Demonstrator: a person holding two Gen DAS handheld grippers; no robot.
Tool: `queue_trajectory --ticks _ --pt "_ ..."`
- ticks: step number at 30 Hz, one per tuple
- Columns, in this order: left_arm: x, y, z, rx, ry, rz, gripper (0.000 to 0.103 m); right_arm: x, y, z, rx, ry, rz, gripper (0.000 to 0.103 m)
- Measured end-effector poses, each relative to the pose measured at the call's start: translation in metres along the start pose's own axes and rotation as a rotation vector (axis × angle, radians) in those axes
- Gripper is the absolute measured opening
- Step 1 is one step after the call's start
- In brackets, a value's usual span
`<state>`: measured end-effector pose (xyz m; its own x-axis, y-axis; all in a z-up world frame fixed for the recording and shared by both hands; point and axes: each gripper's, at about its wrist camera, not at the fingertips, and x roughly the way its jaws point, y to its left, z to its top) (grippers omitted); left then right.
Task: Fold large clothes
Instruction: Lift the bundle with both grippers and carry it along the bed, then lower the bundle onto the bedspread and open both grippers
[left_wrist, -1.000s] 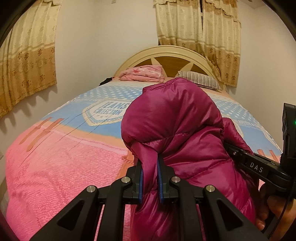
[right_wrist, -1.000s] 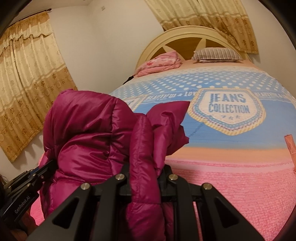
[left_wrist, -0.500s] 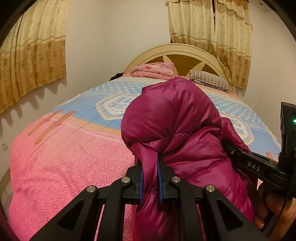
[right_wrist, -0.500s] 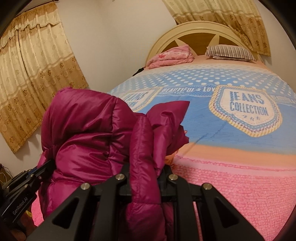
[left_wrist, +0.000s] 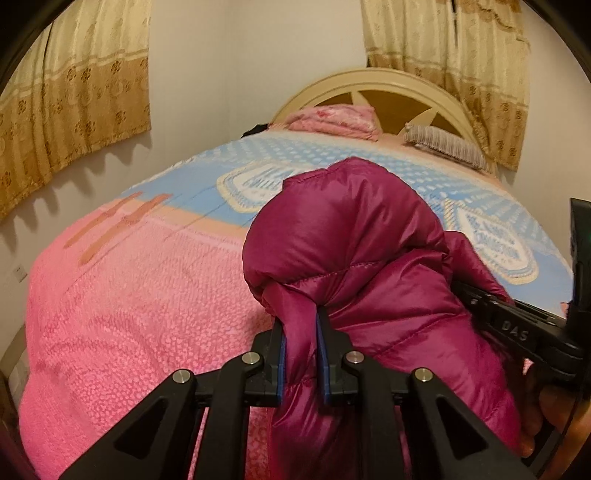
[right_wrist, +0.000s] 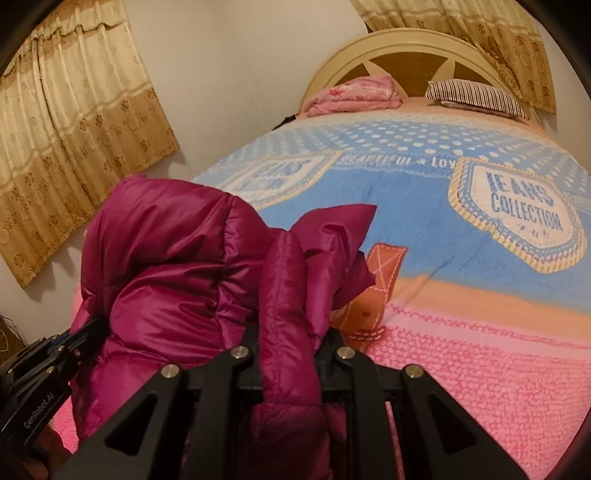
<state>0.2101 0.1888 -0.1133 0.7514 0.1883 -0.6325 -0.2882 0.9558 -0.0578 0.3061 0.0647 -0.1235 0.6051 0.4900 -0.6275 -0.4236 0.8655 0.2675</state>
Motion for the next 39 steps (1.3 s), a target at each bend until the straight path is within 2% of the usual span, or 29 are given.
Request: queue_trajectory --ticks 5,14,17,19,21,26,32,39 --pt "0.021 -0.002 -0.010 0.008 0.037 0.026 0.032 0.018 -0.009 -0.006 0.005 0.039 -0.032 0.018" --pt "0.036 -0.003 -0.018 -0.001 0.048 0.043 0.045 0.035 -0.017 -0.014 0.022 0.079 -0.052 0.022" --pt "0.039 -0.006 -0.019 0.008 0.052 0.055 0.049 0.040 -0.019 -0.016 0.036 0.099 -0.054 0.027" --pt "0.040 -0.007 -0.019 0.008 0.057 0.062 0.052 0.043 -0.022 -0.016 0.046 0.110 -0.053 0.035" --pt "0.041 -0.006 -0.018 0.004 0.060 0.070 0.057 0.044 -0.024 -0.016 0.053 0.115 -0.060 0.039" --pt "0.042 0.000 -0.017 -0.028 0.070 0.085 0.070 0.047 -0.024 -0.017 0.034 0.126 -0.076 0.043" --pt "0.038 0.000 -0.018 -0.023 0.068 0.085 0.072 0.046 -0.024 -0.016 0.028 0.124 -0.085 0.046" --pt "0.040 -0.002 -0.019 -0.013 0.063 0.080 0.072 0.044 -0.022 -0.015 0.009 0.121 -0.124 0.056"
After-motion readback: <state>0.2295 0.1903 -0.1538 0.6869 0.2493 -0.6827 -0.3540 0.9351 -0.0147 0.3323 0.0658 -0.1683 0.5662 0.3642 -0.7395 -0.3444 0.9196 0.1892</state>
